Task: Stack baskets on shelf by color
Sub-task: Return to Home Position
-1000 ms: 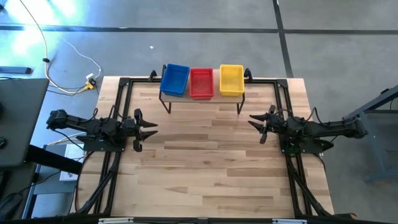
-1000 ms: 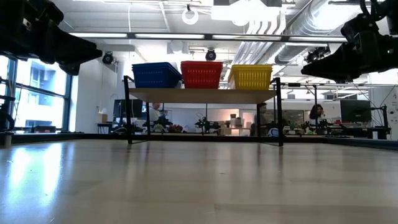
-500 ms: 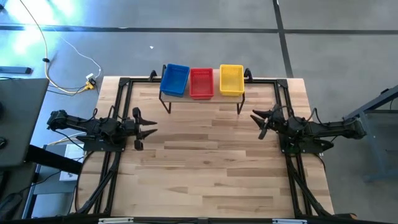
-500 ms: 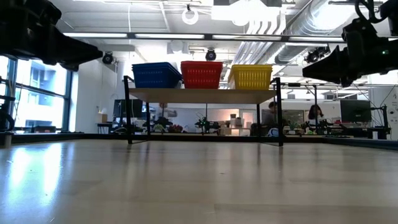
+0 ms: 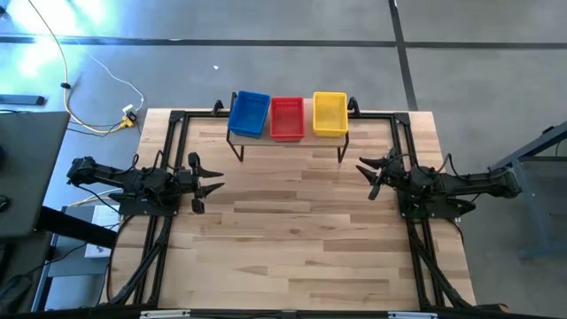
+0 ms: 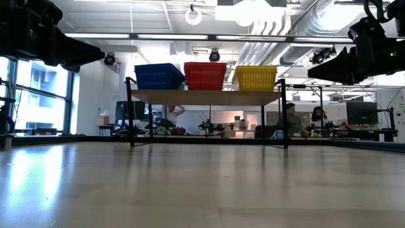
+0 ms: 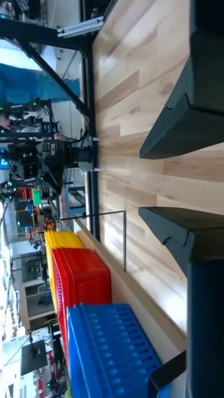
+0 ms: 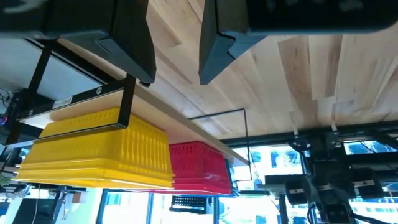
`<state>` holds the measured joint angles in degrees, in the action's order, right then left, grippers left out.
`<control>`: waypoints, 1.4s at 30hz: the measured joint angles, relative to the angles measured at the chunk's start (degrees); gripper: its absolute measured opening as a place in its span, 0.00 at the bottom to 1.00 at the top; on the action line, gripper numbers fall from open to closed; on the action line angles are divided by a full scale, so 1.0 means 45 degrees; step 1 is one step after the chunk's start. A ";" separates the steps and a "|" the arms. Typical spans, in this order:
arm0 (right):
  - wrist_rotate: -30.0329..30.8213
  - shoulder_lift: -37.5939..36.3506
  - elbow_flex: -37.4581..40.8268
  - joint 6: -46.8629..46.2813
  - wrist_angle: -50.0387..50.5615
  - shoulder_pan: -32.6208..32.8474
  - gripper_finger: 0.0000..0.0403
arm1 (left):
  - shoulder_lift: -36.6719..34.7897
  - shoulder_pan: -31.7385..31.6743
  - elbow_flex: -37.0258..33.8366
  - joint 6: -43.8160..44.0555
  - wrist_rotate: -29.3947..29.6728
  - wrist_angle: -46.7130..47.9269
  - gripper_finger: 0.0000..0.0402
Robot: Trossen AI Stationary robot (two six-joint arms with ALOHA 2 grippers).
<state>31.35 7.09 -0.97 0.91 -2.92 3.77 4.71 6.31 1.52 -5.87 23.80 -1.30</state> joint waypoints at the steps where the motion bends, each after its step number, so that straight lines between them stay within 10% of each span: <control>1: 0.0000 0.0000 0.0000 -0.0003 0.0000 0.0000 0.27 | 0.0000 0.0000 0.0000 0.0135 0.0001 0.0000 0.31; 42: -0.0015 0.0002 -0.0005 0.0000 0.0010 0.0000 0.27 | 0.0000 0.0000 0.0000 0.0161 -0.0012 -0.0005 0.31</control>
